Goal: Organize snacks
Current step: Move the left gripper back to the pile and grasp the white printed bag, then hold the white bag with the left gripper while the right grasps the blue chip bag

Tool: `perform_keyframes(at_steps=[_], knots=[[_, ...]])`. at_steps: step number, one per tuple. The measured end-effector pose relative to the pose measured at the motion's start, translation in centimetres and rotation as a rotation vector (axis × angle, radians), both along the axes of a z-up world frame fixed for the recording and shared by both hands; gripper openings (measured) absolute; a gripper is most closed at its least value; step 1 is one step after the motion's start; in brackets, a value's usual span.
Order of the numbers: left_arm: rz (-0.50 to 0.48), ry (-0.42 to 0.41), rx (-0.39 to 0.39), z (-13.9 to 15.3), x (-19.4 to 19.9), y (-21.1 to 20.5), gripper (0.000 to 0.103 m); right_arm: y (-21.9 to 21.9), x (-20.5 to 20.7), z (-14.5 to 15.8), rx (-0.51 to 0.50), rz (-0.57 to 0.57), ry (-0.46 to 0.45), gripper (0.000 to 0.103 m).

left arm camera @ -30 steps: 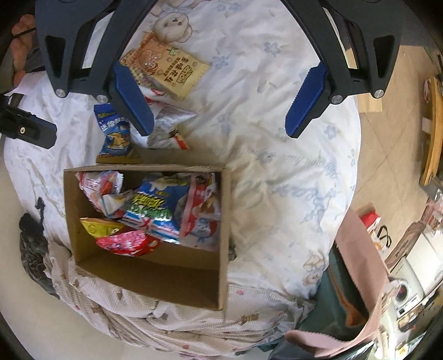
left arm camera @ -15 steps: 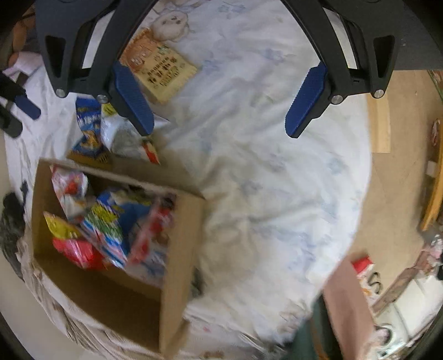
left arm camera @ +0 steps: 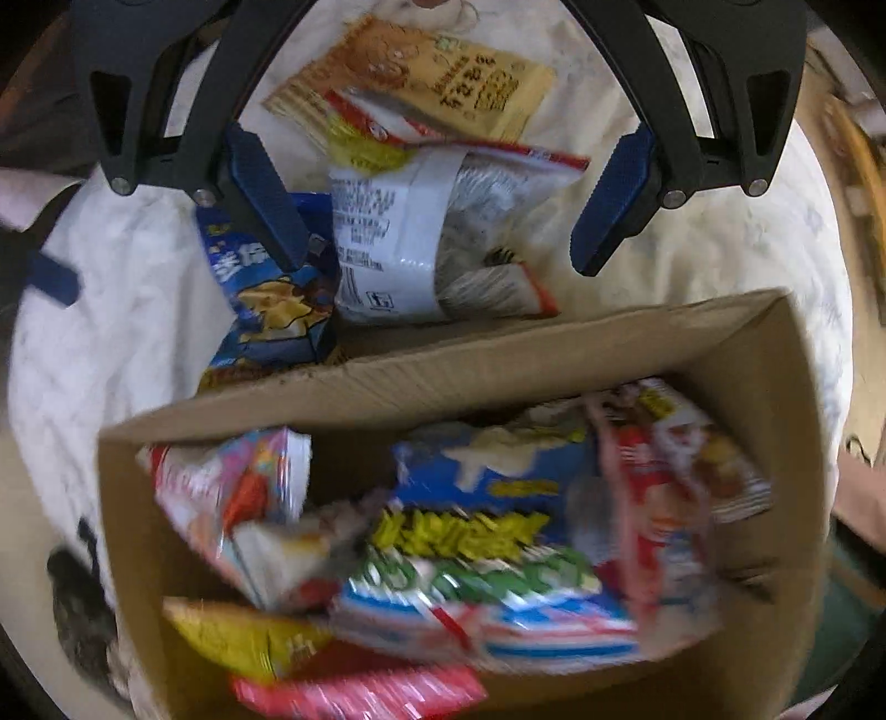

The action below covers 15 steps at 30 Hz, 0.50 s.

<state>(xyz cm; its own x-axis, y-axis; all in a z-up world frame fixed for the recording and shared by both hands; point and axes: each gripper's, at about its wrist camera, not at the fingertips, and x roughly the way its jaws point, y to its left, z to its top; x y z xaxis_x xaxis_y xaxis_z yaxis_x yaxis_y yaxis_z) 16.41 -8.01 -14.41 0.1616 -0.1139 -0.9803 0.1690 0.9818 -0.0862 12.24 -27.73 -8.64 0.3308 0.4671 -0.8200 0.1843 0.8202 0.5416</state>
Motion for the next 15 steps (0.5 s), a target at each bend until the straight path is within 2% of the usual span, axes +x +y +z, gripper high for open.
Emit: perform_keyframes(at_steps=[3,4,5,6,8,15], knots=[[-0.026,-0.004,0.024,-1.1,-0.4,-0.3,0.090,-0.2,0.1,-0.2,-0.001,-0.010,0.007,0.092],[-0.040,-0.001,0.030,-1.4,-0.5,-0.4,0.077,-0.2,0.2,-0.3,-0.001,-0.010,0.010,0.092],[-0.050,0.010,0.025,-1.7,-0.7,-0.4,0.067,-0.1,0.2,-0.3,-0.002,-0.009,0.011,0.092],[-0.048,0.015,0.019,-1.8,-0.8,-0.2,0.066,0.0,0.3,-0.4,-0.004,-0.007,0.013,0.092],[-0.039,-0.002,0.017,-1.4,-1.1,0.3,0.057,0.3,0.4,-0.5,-0.013,-0.004,0.017,0.092],[0.002,-0.087,0.045,3.0,-3.2,1.6,0.053,2.2,1.5,-1.5,-0.056,0.033,0.038,0.092]])
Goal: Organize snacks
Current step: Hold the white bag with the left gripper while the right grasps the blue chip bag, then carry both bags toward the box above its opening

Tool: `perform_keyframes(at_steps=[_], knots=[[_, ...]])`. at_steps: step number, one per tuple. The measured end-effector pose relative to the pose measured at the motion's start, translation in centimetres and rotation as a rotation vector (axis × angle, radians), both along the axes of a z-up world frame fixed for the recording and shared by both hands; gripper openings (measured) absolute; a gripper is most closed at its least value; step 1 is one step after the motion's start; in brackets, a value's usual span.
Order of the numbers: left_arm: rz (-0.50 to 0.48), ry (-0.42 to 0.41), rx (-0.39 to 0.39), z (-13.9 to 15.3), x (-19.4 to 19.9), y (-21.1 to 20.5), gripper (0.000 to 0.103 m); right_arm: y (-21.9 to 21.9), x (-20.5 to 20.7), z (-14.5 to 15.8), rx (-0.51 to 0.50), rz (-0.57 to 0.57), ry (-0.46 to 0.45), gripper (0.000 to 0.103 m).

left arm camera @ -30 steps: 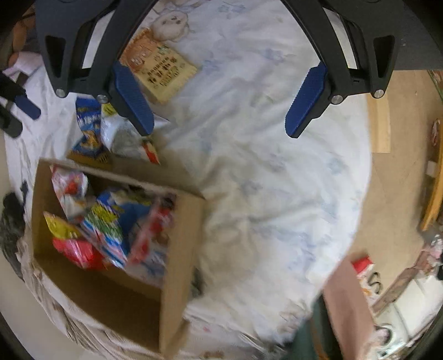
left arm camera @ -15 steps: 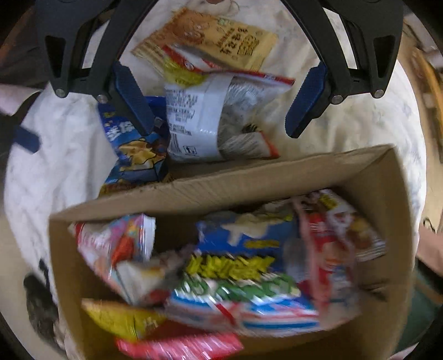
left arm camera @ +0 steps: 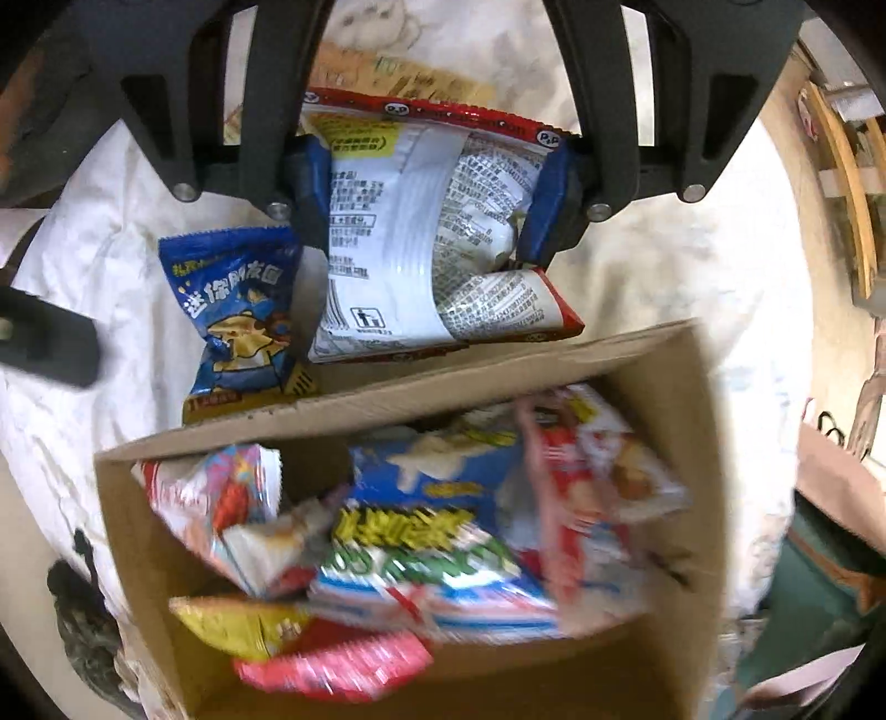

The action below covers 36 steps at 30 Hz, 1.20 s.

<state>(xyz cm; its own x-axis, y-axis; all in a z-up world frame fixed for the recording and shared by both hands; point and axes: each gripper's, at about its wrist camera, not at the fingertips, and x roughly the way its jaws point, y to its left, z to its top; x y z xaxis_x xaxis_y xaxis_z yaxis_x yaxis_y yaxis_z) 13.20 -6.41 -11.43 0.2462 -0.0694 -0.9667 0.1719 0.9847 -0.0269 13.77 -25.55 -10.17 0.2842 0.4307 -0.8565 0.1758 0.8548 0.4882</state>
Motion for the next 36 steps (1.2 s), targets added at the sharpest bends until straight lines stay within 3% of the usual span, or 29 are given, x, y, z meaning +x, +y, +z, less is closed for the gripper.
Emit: perform_keyframes(at_steps=[6,17,18,21,26,31,36], knots=[[0.056,-0.055,0.037,3.4,-2.2,2.5,0.053,2.6,1.9,-3.3,-0.076,0.079,0.082,0.092],[0.129,-0.068,0.020,3.7,-2.5,5.7,0.054,7.2,4.0,-7.3,-0.201,0.198,0.129,0.092],[0.132,-0.069,0.021,3.5,-2.4,5.9,0.054,7.3,4.0,-7.3,-0.211,0.204,0.125,0.089],[0.146,-0.060,0.012,3.1,-2.5,6.4,0.054,7.6,4.0,-6.9,-0.263,0.214,0.108,0.069],[0.136,-0.061,0.022,2.8,-2.2,6.0,0.054,7.1,4.1,-7.0,-0.250,0.223,0.116,0.067],[0.151,-0.060,0.021,3.2,-2.1,5.8,0.054,6.1,2.3,-5.9,-0.223,0.226,0.092,0.043],[0.149,-0.082,0.025,3.7,-2.0,5.4,0.054,4.4,0.3,-4.0,-0.207,0.197,0.066,0.041]])
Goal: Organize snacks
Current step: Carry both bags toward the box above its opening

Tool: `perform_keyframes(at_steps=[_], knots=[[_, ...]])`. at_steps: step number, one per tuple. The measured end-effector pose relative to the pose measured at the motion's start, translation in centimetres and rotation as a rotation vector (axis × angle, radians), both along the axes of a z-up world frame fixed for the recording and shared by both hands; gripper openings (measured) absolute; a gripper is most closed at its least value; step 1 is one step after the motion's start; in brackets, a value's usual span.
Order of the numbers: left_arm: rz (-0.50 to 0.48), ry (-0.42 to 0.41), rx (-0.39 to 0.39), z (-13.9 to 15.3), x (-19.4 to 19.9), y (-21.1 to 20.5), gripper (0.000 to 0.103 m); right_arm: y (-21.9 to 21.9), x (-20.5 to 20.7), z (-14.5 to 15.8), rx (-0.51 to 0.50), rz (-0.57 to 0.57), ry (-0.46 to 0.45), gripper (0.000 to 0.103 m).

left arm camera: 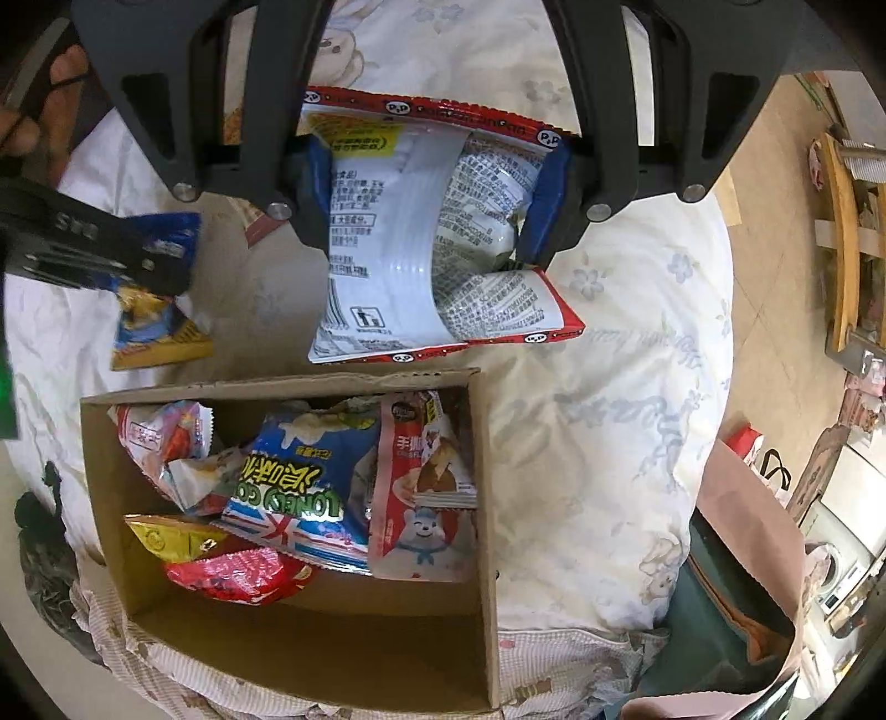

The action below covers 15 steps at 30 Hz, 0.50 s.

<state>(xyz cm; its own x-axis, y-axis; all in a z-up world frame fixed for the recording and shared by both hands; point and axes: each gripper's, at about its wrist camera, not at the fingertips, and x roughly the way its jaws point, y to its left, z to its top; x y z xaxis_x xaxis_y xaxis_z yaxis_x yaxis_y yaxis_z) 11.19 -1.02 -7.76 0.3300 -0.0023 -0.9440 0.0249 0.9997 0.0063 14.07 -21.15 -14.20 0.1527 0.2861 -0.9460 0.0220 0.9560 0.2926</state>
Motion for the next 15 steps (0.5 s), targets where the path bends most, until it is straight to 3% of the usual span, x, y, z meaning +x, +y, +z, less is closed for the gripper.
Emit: perform_keyframes(at_steps=[4,10,15], knots=[[0.010,-0.002,-0.010,0.1,-0.3,0.4,0.054,-1.8,-1.9,1.5,0.091,0.007,-0.012,0.040],[0.062,-0.059,-0.046,1.6,-1.4,1.9,0.054,-2.4,-4.2,5.0,0.183,0.021,-0.102,0.040],[0.048,-0.121,-0.053,3.4,-2.0,2.2,0.053,-2.7,-5.1,9.3,0.250,0.016,-0.257,0.040]])
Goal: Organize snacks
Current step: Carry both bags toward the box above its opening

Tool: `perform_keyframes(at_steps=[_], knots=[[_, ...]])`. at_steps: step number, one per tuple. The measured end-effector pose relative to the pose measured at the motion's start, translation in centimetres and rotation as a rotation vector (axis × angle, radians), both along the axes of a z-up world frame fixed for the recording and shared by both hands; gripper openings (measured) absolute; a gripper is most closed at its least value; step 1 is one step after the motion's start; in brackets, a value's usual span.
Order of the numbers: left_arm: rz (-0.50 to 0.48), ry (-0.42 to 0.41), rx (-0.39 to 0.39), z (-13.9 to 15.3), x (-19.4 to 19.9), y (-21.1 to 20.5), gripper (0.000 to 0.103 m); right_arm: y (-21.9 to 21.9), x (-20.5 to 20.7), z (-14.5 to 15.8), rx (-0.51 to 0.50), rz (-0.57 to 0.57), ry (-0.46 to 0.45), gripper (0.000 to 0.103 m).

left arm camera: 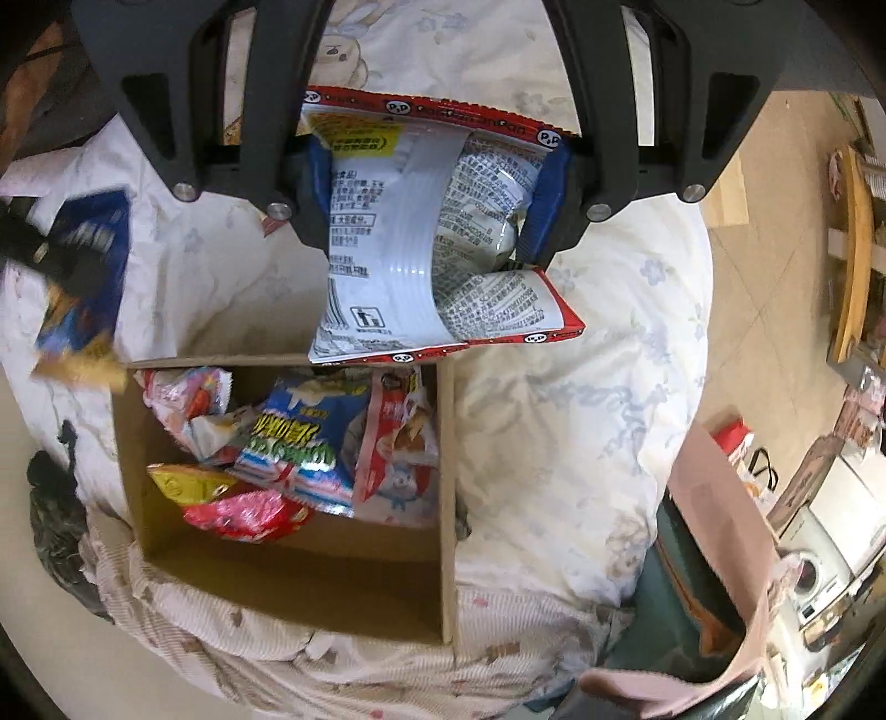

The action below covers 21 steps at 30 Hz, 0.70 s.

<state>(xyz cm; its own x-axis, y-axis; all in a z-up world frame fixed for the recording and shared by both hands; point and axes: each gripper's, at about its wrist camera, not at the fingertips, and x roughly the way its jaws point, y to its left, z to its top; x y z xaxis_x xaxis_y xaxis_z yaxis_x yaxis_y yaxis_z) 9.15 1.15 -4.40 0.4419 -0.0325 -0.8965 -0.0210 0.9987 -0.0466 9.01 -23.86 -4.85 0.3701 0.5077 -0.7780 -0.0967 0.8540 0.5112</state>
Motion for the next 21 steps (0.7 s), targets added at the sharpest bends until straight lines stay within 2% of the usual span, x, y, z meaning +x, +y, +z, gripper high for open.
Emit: perform_keyframes(at_steps=[1,5,12,15,21], knots=[[0.001,-0.013,-0.010,0.5,0.0,0.1,0.053,0.1,0.0,1.1,0.011,-0.002,-0.055,0.040],[-0.004,-0.093,-0.010,3.6,0.5,0.1,0.054,0.0,0.2,3.7,0.046,-0.040,-0.159,0.040],[-0.026,-0.190,0.022,7.1,2.6,0.1,0.054,-2.5,1.2,7.1,-0.006,-0.167,-0.299,0.040],[-0.047,-0.182,0.037,7.3,4.7,-0.5,0.054,-3.4,3.5,6.7,-0.007,-0.196,-0.286,0.040],[-0.085,-0.164,0.037,6.9,8.5,-2.6,0.054,-3.8,7.4,4.2,0.047,-0.205,-0.176,0.040]])
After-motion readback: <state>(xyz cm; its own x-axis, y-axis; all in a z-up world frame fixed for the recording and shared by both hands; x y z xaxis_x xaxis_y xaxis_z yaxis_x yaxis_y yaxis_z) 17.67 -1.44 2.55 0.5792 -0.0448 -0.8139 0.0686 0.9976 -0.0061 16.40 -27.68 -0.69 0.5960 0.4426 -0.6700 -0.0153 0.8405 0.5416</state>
